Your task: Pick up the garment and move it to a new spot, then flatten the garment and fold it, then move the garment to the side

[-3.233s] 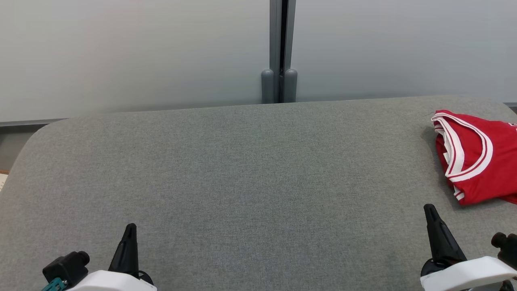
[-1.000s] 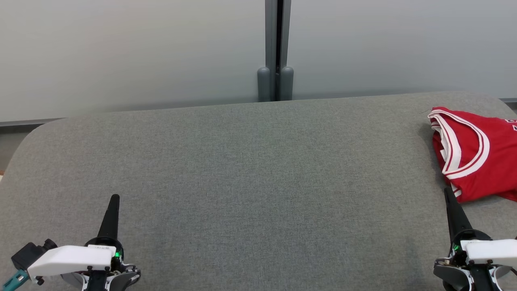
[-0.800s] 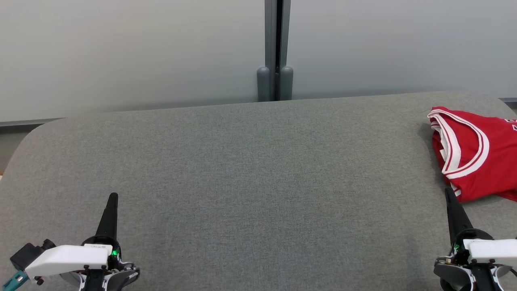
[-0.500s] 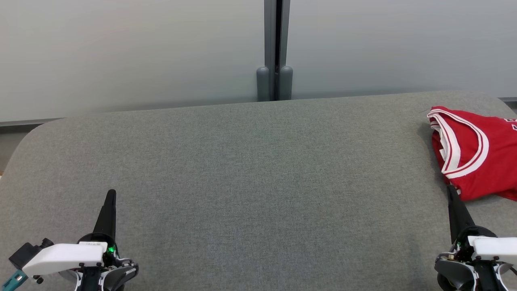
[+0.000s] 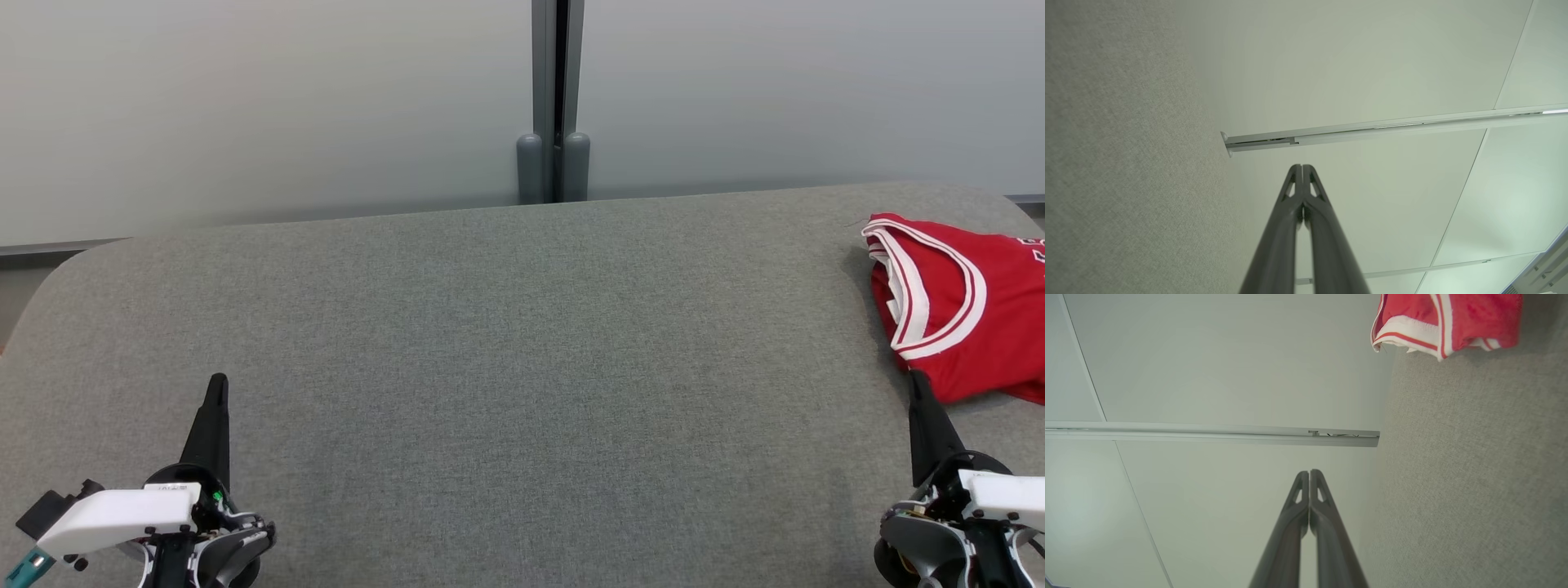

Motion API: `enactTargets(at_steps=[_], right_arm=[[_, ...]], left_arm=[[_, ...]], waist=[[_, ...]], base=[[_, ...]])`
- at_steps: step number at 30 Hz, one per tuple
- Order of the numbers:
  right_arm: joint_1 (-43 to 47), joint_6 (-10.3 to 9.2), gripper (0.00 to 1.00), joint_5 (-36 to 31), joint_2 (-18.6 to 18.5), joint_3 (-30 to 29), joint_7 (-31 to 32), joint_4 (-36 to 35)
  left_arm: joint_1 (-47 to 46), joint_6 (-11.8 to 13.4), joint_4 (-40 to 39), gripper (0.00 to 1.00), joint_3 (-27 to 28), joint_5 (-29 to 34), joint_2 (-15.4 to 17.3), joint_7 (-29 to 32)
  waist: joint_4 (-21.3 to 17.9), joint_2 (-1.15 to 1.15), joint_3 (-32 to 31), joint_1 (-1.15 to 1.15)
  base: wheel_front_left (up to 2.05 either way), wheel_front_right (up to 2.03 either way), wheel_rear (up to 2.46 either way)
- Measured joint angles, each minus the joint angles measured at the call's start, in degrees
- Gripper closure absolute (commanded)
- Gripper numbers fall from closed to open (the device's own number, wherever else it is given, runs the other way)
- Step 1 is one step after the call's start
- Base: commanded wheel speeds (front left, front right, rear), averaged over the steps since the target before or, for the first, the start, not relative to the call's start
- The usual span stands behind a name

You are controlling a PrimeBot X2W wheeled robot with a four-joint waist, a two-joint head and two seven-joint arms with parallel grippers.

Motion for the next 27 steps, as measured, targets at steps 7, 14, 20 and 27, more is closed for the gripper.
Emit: enactTargets(at_steps=[7,14,20,27], right_arm=[[-0.3,-0.01,1.0,1.82,0.11,-0.26,0.18,0.37],[-0.3,0.0,1.0,1.82,0.2,-0.36,0.24,0.37],[-0.3,0.0,1.0,1.8,0.27,-0.45,0.32,0.37],[-0.3,0.0,1.0,1.71,0.37,-0.54,0.41,0.38]], left_arm=[[-0.4,-0.42,0.07,1.0,0.48,-1.67,-0.16,0.47],[-0.41,-0.42,0.08,1.0,0.52,-1.67,-0.19,0.47],[-0.41,-0.42,0.08,1.0,0.54,-1.66,-0.2,0.48],[-0.41,-0.42,0.08,1.0,0.56,-1.65,-0.21,0.57]], waist=[[-0.05,0.0,0.03,0.0],[-0.05,0.0,0.03,0.0],[-0.05,0.0,0.03,0.0],[-0.05,0.0,0.03,0.0]], base=[[0.0,0.0,0.0],[0.0,0.0,0.0],[0.0,0.0,0.0],[0.0,0.0,0.0]])
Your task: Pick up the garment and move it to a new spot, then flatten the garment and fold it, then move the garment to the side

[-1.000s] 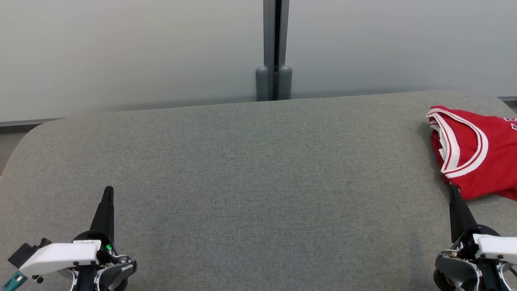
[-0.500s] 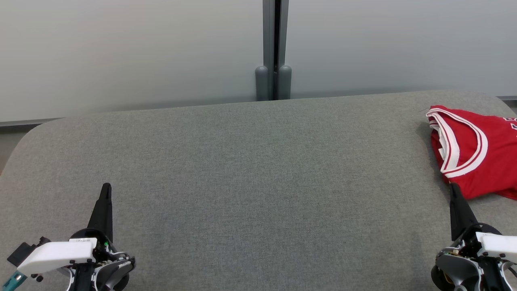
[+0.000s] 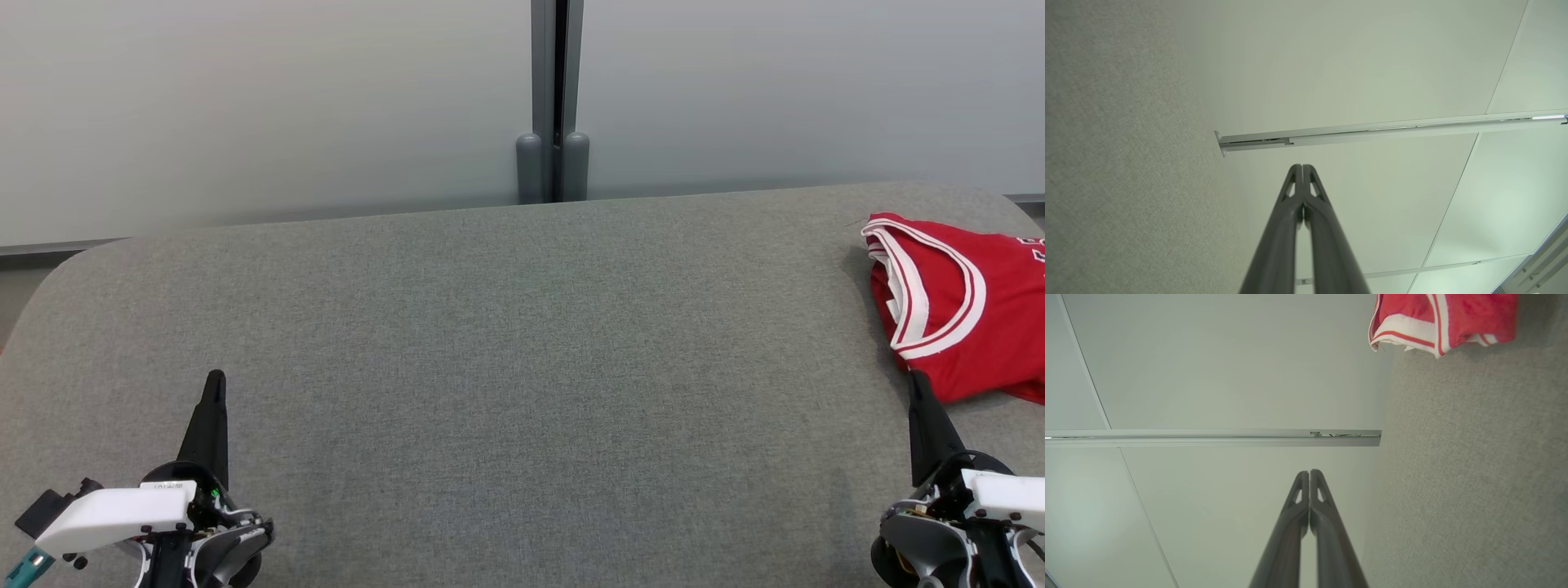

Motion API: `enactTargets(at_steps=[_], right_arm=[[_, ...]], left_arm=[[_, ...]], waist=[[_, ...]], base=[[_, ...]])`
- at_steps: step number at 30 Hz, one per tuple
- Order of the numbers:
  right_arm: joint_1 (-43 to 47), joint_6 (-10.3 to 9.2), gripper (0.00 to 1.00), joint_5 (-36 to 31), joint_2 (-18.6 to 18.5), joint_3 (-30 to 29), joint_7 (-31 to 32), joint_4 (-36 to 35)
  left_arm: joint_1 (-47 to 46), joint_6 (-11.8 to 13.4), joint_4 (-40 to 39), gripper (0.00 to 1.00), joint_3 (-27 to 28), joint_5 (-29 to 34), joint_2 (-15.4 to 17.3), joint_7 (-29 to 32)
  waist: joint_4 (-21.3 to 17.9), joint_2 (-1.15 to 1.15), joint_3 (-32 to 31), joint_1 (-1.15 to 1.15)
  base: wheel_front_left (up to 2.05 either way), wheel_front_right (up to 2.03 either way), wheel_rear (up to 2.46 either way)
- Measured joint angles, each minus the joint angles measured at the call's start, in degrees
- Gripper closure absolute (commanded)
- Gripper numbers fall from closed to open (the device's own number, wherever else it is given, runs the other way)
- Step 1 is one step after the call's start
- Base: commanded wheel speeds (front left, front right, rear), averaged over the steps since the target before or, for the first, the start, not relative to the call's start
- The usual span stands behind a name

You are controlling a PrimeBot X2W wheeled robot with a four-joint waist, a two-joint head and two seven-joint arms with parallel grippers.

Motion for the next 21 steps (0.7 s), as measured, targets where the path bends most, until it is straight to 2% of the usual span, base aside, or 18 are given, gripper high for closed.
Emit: enactTargets(at_steps=[21], right_arm=[[-0.01,-0.01,1.0,-0.18,0.2,-0.34,0.27,0.01]], left_arm=[[0.0,0.0,0.0,1.0,0.05,0.01,-0.05,0.05]], waist=[[0.0,0.0,0.0,0.0]], base=[[0.0,0.0,0.0]])
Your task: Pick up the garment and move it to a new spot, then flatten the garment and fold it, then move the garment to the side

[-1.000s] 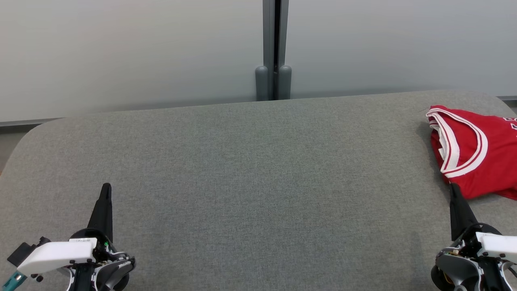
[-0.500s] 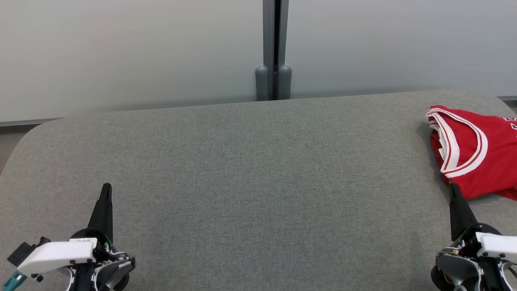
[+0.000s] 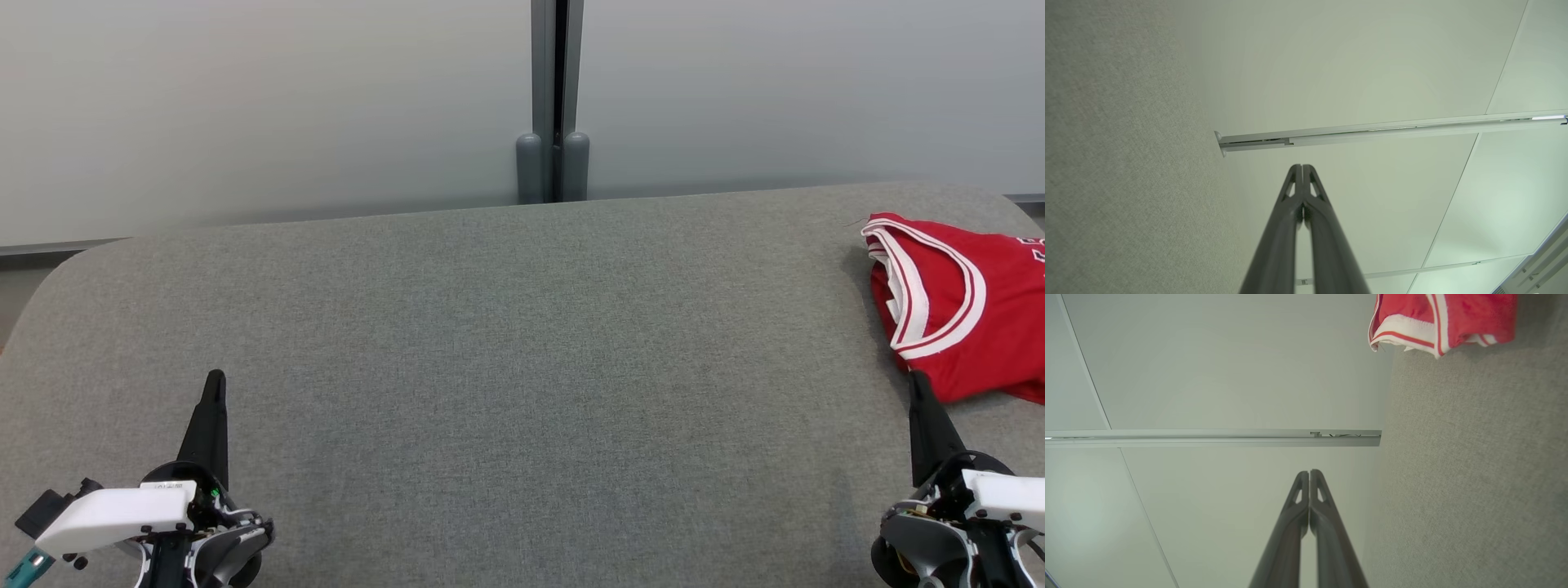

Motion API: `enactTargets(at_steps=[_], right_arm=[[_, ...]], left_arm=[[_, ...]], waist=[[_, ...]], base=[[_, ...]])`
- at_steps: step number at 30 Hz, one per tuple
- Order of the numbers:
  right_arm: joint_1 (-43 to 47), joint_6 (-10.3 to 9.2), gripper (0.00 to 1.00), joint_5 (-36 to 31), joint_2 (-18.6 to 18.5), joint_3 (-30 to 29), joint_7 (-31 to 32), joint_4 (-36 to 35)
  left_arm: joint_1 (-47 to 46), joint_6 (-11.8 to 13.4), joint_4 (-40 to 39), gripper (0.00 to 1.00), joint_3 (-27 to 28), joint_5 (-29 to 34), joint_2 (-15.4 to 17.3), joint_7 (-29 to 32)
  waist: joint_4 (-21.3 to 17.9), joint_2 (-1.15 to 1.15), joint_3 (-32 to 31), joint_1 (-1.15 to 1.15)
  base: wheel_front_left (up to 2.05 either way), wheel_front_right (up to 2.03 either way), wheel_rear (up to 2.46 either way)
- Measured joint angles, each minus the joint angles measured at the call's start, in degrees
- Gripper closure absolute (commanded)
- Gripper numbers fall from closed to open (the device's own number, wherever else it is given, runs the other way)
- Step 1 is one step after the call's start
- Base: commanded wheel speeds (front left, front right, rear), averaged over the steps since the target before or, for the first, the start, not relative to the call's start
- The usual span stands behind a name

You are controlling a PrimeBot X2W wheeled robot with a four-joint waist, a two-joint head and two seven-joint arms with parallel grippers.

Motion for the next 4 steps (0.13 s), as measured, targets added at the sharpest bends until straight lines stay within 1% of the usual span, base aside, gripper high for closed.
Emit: enactTargets(at_steps=[4], right_arm=[[0.0,0.01,1.0,-0.07,0.04,-0.04,0.08,0.0]], left_arm=[[0.0,0.0,0.0,1.0,0.0,0.01,-0.01,0.0]], waist=[[0.0,0.0,0.0,0.0]], base=[[0.0,0.0,0.0]])
